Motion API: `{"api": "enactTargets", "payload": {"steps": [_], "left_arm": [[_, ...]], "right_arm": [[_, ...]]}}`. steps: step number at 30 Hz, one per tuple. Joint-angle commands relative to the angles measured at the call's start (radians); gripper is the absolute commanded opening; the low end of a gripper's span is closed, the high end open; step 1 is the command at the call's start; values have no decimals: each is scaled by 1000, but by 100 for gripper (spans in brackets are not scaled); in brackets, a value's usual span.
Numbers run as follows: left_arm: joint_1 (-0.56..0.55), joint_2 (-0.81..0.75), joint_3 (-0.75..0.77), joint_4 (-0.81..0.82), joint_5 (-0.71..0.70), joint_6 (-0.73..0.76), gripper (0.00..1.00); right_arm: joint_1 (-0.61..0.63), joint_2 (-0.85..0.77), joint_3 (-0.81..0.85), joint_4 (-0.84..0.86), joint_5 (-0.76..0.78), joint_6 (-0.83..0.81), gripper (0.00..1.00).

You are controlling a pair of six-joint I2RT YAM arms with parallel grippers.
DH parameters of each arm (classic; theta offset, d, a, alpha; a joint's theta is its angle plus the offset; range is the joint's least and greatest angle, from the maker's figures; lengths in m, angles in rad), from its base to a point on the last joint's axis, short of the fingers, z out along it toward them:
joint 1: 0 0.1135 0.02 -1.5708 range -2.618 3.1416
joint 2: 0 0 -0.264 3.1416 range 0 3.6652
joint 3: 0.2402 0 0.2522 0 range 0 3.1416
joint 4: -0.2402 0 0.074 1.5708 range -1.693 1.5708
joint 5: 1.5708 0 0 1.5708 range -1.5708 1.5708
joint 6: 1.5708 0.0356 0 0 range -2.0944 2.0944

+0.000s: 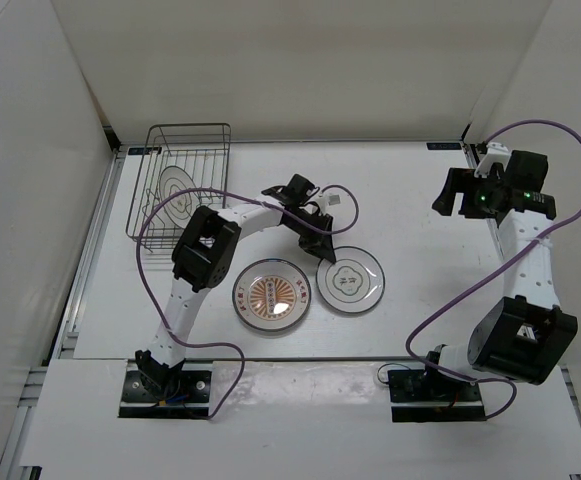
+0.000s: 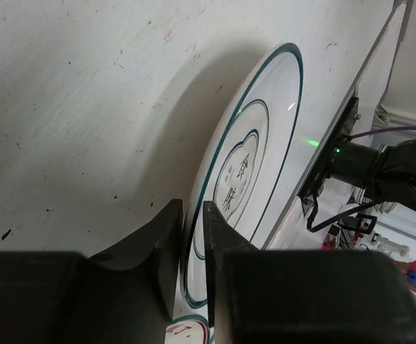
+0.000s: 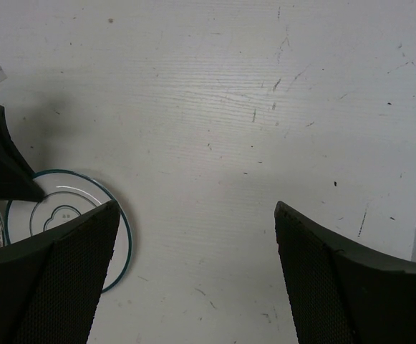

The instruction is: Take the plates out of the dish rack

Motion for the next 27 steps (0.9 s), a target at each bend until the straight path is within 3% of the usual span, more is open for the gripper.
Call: {"api": "enactTargets", "payload": {"steps": [1, 10, 19, 25, 26, 27], "left_arm": [[-7, -24, 57, -41, 4, 20, 31], [-16, -4, 88, -74, 20, 28, 58], [-17, -12, 97, -143, -29, 60, 71], [-17, -27, 114, -214, -120, 89, 90], [-23, -33, 113, -226, -129, 101, 100], [-23, -38, 117, -243, -167, 107, 100]], "right_arm": [[-9, -14, -9, 7, -24, -13, 90], [-18, -23, -17, -2, -41, -2, 90], [-20, 2, -9, 5, -66, -6, 90], [-21, 11, -1, 2, -85, -3, 90], [-23, 15, 0, 7, -90, -5, 90], [-24, 16, -1, 5, -98, -3, 90]]}}
